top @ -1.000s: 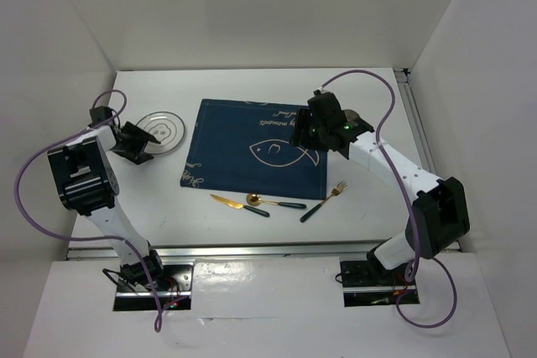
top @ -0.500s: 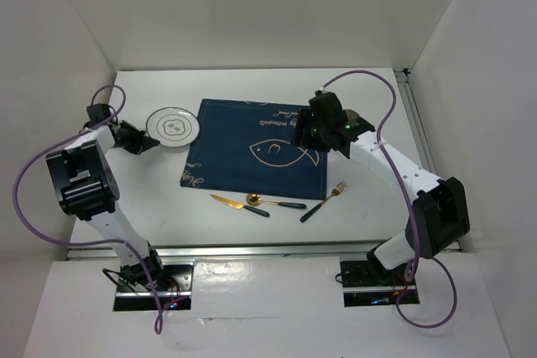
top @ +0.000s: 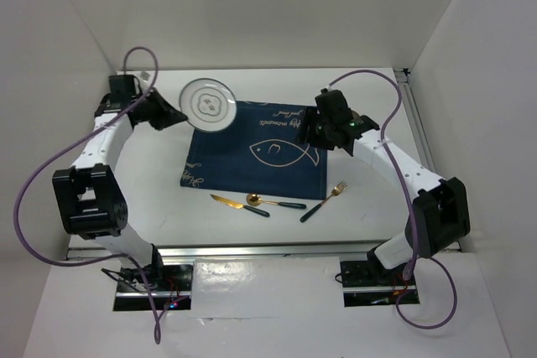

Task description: Set the dinner table for one person

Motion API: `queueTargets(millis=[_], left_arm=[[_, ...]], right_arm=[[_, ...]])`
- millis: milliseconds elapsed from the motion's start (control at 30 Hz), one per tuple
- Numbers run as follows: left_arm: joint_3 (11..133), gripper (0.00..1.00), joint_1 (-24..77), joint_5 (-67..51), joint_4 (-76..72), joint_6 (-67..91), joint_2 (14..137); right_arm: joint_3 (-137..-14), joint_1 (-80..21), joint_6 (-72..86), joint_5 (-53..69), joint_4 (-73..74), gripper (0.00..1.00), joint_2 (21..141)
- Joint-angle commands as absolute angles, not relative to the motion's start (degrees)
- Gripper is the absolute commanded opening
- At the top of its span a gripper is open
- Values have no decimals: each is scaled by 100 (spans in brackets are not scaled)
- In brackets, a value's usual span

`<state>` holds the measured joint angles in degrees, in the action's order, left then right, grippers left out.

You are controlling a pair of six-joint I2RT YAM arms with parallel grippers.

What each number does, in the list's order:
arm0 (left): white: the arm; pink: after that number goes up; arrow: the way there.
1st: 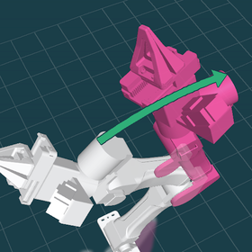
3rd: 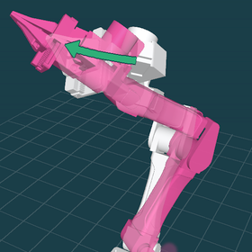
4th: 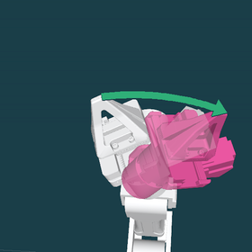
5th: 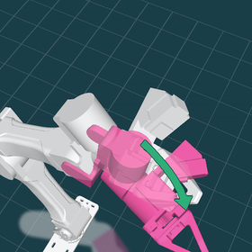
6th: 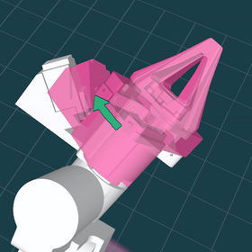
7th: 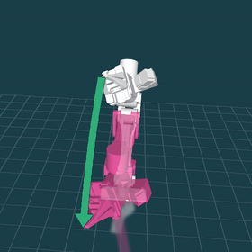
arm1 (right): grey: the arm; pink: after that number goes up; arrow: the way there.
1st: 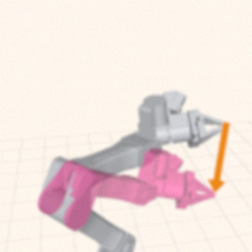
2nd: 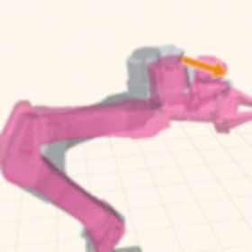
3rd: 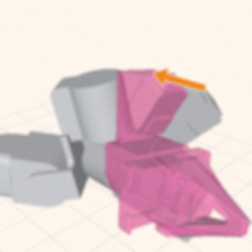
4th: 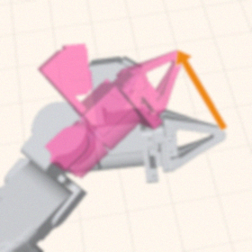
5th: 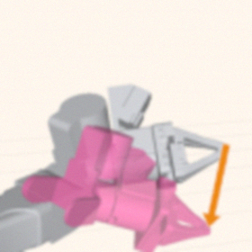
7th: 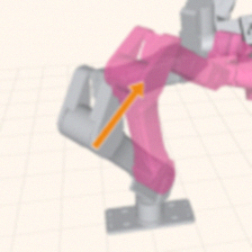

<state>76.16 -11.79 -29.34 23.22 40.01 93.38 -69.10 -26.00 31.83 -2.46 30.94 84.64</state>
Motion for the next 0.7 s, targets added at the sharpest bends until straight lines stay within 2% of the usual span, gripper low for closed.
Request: queueTargets(millis=[0, 300, 500, 667], left_arm=[[7498, 0, -529, -3551, 2531, 3701, 9316], [7102, 0, 719, -3893, 1802, 3832, 10001], [7049, 0, 905, -4008, 1547, 3832, 10739], [7197, 0, 958, -3280, 1836, 3885, 10863]], right_arm=[[-6943, -2400, 3120, -168, 3076, 66, 8209], [-6609, -1258, 2831, 237, 3243, 66, 7682], [-6609, -1020, 2663, 290, 3348, 66, 7568], [-6557, -1020, 2602, 483, 3349, 65, 7620]])
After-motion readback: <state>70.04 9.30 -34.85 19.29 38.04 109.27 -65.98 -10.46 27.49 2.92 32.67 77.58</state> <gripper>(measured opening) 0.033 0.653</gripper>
